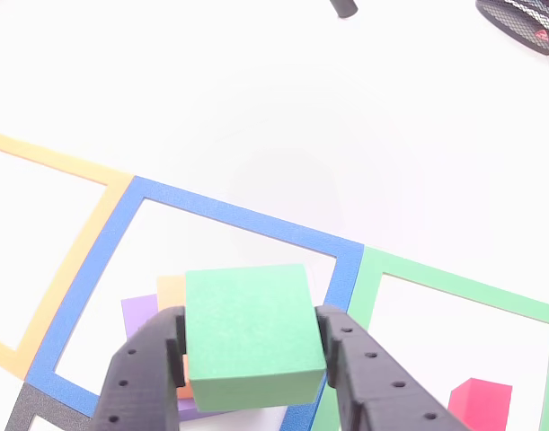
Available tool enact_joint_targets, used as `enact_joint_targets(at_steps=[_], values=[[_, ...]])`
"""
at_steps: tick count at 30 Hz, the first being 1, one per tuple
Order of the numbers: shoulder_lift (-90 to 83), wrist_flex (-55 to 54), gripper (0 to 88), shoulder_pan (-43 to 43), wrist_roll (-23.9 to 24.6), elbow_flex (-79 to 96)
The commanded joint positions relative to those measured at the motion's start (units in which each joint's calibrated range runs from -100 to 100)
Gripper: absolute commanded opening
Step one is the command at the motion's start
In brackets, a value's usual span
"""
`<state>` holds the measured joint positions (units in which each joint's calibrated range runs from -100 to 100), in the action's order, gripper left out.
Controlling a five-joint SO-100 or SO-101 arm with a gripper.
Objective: Tower of hanoi
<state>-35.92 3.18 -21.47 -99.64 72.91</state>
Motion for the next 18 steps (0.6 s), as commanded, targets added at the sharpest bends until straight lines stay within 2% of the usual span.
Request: enact_joint_targets(at_steps=[1,18], values=[[2.45,-4.4,7.8,0.38,-0.36,-1.73],[13.52,-13.63,8.0,-2.4,-0.36,-5.36]])
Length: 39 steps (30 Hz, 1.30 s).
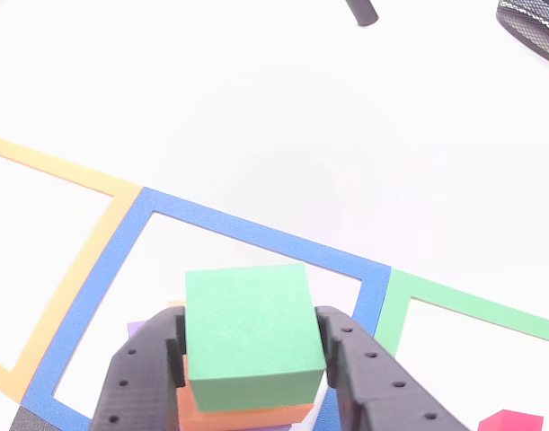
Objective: Tower of hanoi
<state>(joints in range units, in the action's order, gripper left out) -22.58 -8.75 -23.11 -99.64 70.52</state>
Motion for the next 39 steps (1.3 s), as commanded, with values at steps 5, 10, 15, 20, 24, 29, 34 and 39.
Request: enact_joint_targets(at_steps=[5,10,15,20,24,29,34,39], values=[[2.03,-3.16,8.1,-0.86,-0.36,-3.25],[4.46,-5.34,8.5,-0.86,-0.36,-3.25],[5.43,-6.56,10.6,-0.66,-0.36,-2.88],[5.51,-7.04,15.2,-0.57,-0.36,-2.25],[5.51,-7.77,17.0,-0.47,-0.36,-1.52],[5.26,-9.39,23.4,-0.38,-0.36,-0.7],[3.81,-10.52,25.2,-0.47,-0.36,-0.43],[-0.31,-10.52,25.5,-1.14,-0.36,-0.15]])
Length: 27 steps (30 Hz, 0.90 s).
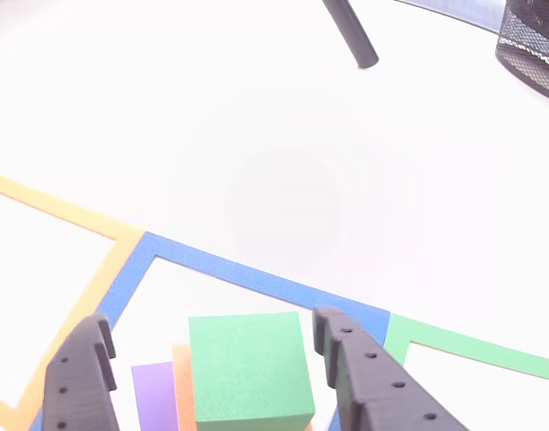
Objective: Tower of hanoi
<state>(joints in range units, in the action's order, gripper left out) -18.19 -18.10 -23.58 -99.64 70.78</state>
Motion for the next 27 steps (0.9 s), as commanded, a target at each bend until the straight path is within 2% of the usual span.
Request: enact_joint_targets(at_steps=[1,6,9,10,11,15,18,23,27], values=[[-5.67,-1.17,25.7,-0.96,-0.36,-0.33],[-11.4,0.04,22.5,-2.79,-0.36,-0.97],[-17.05,7.25,11.1,-2.79,-0.36,-1.42],[-19.31,9.84,1.0,-2.5,-0.36,-1.6],[-21.25,13.24,0.2,-2.02,-0.36,-2.15],[-28.52,29.51,0.2,0.76,-0.36,-7.24],[-33.12,48.54,0.2,4.02,-0.36,-16.15],[-36.03,78.99,0.1,13.13,-0.36,-35.24],[-34.57,94.86,0.1,20.99,-0.36,-49.51]])
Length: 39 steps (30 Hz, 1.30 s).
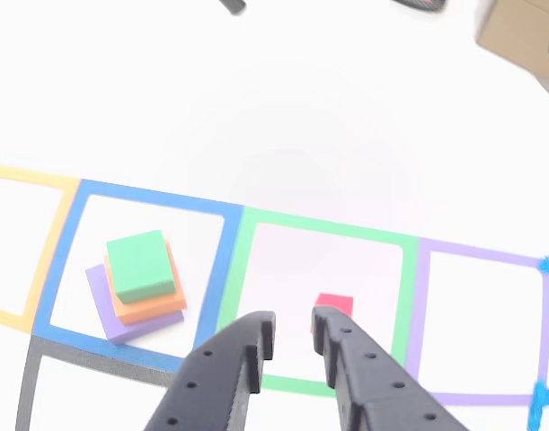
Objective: Tower of hanoi
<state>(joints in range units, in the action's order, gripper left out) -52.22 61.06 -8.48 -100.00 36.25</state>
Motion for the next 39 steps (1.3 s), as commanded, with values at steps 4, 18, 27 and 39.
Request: enact_joint_targets(at_steps=[4,18,27,39], values=[[3.08,28.9,0.1,12.03,0.0,-30.16],[-3.46,21.04,18.1,23.82,0.0,-14.16],[-10.48,-14.26,24.1,28.71,0.0,25.11],[13.26,-69.08,25.8,20.76,0.0,44.2]])
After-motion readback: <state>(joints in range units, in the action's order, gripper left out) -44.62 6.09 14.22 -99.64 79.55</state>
